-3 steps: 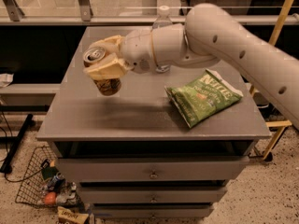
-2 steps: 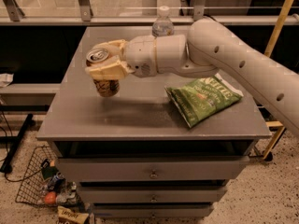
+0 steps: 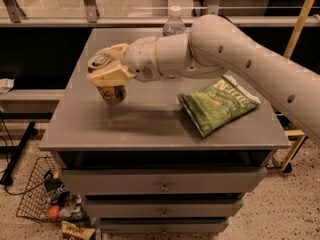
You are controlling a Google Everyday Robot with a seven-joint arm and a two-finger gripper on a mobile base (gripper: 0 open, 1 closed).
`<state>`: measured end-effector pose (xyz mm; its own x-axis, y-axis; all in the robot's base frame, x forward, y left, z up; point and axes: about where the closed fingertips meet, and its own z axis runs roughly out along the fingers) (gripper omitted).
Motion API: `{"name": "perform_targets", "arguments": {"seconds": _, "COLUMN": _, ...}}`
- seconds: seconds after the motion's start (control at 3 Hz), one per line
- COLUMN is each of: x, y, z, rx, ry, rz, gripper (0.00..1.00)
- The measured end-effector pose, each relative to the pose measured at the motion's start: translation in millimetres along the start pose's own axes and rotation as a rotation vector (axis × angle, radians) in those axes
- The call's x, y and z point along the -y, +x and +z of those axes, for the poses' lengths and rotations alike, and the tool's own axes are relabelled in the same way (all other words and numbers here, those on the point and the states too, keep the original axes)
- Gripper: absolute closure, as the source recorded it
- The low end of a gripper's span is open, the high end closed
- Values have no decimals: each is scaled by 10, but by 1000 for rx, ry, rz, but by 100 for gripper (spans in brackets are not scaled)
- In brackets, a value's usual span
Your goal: Place orange can upright
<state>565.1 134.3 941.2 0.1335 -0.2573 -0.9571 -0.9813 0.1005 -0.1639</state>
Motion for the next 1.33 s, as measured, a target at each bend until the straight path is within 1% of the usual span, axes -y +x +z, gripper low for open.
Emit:
{"name": "perform_targets", "arguments": {"seconds": 0.33, "x": -19, "y": 74, "z": 65, "rx": -23, "ry": 14, "rz": 3, "gripper": 100}}
{"name": "perform_targets", "arguments": {"seconds": 1.0, "x": -43, "y": 213, "z": 128, "rx": 19, "ry": 46, "rz": -1, "gripper": 100}}
{"name": "perform_targets", "arguments": {"seconds": 1.33, "x": -45, "y": 308, "z": 157, "rx": 37, "ry": 53, "rz": 7, "gripper": 100}}
